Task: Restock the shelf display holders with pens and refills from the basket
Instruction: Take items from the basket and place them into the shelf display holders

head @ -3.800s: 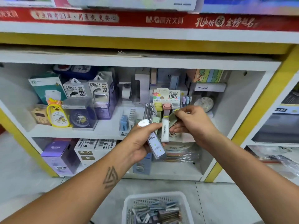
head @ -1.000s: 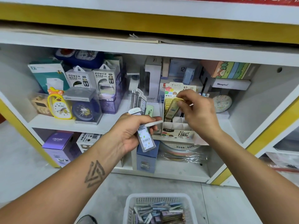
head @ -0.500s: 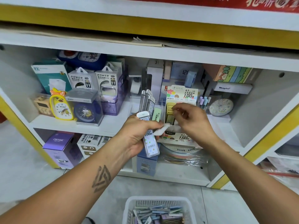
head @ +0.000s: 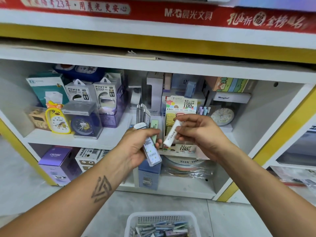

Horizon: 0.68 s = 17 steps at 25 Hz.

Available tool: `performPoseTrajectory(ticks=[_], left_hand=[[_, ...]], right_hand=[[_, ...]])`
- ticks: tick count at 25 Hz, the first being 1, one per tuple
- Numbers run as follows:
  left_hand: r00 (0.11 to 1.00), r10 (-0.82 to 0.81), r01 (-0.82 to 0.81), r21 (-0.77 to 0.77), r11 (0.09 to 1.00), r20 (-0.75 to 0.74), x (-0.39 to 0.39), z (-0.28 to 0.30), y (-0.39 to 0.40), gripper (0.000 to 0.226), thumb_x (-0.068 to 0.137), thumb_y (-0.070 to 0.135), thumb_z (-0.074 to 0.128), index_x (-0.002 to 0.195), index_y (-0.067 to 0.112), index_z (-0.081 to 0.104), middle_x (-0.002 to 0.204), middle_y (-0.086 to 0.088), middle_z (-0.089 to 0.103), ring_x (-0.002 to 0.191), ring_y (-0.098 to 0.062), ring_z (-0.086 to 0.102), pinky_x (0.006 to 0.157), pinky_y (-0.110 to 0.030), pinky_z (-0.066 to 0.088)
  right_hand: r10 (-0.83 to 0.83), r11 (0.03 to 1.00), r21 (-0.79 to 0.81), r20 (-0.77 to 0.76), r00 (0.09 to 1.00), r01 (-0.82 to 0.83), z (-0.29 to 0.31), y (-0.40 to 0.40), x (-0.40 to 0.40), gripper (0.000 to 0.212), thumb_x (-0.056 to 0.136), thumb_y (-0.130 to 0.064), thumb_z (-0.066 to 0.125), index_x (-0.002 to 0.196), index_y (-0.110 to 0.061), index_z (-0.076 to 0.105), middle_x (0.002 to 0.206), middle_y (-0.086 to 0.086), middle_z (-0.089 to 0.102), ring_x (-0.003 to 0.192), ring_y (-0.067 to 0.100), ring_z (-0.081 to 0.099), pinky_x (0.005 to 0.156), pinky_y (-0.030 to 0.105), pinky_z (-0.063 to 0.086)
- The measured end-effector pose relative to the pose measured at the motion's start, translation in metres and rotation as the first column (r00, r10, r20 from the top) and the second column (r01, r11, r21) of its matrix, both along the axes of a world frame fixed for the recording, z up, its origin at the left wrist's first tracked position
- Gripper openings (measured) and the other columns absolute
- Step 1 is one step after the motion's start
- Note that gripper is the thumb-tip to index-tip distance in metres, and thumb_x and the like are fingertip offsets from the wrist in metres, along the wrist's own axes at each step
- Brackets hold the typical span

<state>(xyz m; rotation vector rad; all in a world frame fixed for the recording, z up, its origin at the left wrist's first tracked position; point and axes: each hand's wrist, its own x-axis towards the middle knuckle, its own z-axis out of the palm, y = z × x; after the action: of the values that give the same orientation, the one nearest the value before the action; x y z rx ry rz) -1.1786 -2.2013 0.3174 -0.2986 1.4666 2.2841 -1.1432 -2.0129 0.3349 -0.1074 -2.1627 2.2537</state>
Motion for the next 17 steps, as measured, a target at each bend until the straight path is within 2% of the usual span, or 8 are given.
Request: performPoseTrajectory(ticks=[3, 5, 9, 12, 14, 17], left_hand=[[0.999, -0.044, 0.043, -0.023, 0.999, -0.016, 0.005, 0.011, -0.002, 0.013, 0.078, -0.009, 0.071, 0.089, -0.005, 0.065, 0.073, -0.020, 0.068, 0.051, -0.023, 0.062, 0.046, -0.025, 0.050], [0.995, -0.088, 0.083, -0.097, 0.992, -0.048, 0.009, 0.017, -0.001, 0.011, 0.079, -0.008, 0.071, 0.089, -0.009, 0.066, 0.075, -0.022, 0.069, 0.050, -0.022, 0.059, 0.046, -0.026, 0.050], [0.985, -0.166, 0.157, -0.163, 0.974, -0.047, 0.015, 0.027, 0.002, 0.004, 0.080, -0.005, 0.071, 0.083, -0.005, 0.067, 0.068, -0.018, 0.067, 0.047, -0.020, 0.056, 0.046, -0.025, 0.050], [0.988, -0.149, 0.142, -0.138, 0.980, -0.042, 0.016, 0.028, -0.003, 0.008, 0.081, -0.006, 0.069, 0.087, -0.005, 0.065, 0.067, -0.017, 0.066, 0.047, -0.020, 0.056, 0.045, -0.024, 0.049], [0.993, -0.114, 0.113, -0.088, 0.990, -0.014, 0.012, 0.028, -0.013, 0.007, 0.083, -0.002, 0.069, 0.086, 0.002, 0.064, 0.065, -0.014, 0.064, 0.046, -0.018, 0.056, 0.044, -0.022, 0.047], [0.994, -0.065, 0.064, 0.015, 0.998, 0.082, 0.000, 0.034, -0.035, 0.007, 0.086, 0.009, 0.065, 0.083, 0.010, 0.059, 0.065, -0.009, 0.057, 0.049, -0.017, 0.053, 0.043, -0.019, 0.046]], right_hand=[[-0.003, 0.999, -0.033, 0.016, 1.000, 0.004, 0.006, 0.000, 0.008, 0.019, 0.087, 0.013, 0.064, 0.103, 0.003, 0.063, 0.078, 0.020, 0.072, 0.066, 0.027, 0.072, 0.068, 0.031, 0.062], [-0.004, 0.999, -0.039, 0.022, 1.000, 0.005, 0.009, 0.001, 0.013, 0.015, 0.090, 0.009, 0.062, 0.104, 0.005, 0.062, 0.078, 0.023, 0.072, 0.067, 0.029, 0.072, 0.071, 0.033, 0.063], [0.002, 1.000, -0.022, -0.007, 1.000, -0.002, 0.014, 0.002, 0.022, 0.011, 0.092, 0.005, 0.062, 0.103, 0.005, 0.062, 0.081, 0.027, 0.072, 0.071, 0.031, 0.072, 0.073, 0.035, 0.063], [-0.023, 0.999, -0.027, -0.016, 1.000, 0.023, 0.016, 0.001, 0.023, 0.010, 0.091, 0.005, 0.062, 0.102, 0.005, 0.062, 0.083, 0.027, 0.072, 0.070, 0.030, 0.073, 0.067, 0.031, 0.063], [-0.079, 0.997, -0.001, -0.030, 0.996, 0.079, 0.016, -0.005, 0.020, 0.008, 0.091, 0.006, 0.063, 0.099, 0.005, 0.062, 0.087, 0.028, 0.071, 0.067, 0.030, 0.072, 0.060, 0.026, 0.060], [-0.141, 0.977, 0.144, -0.098, 0.985, 0.155, 0.017, -0.017, 0.011, 0.004, 0.090, 0.006, 0.063, 0.091, 0.003, 0.065, 0.087, 0.026, 0.068, 0.063, 0.029, 0.071, 0.057, 0.026, 0.058]])
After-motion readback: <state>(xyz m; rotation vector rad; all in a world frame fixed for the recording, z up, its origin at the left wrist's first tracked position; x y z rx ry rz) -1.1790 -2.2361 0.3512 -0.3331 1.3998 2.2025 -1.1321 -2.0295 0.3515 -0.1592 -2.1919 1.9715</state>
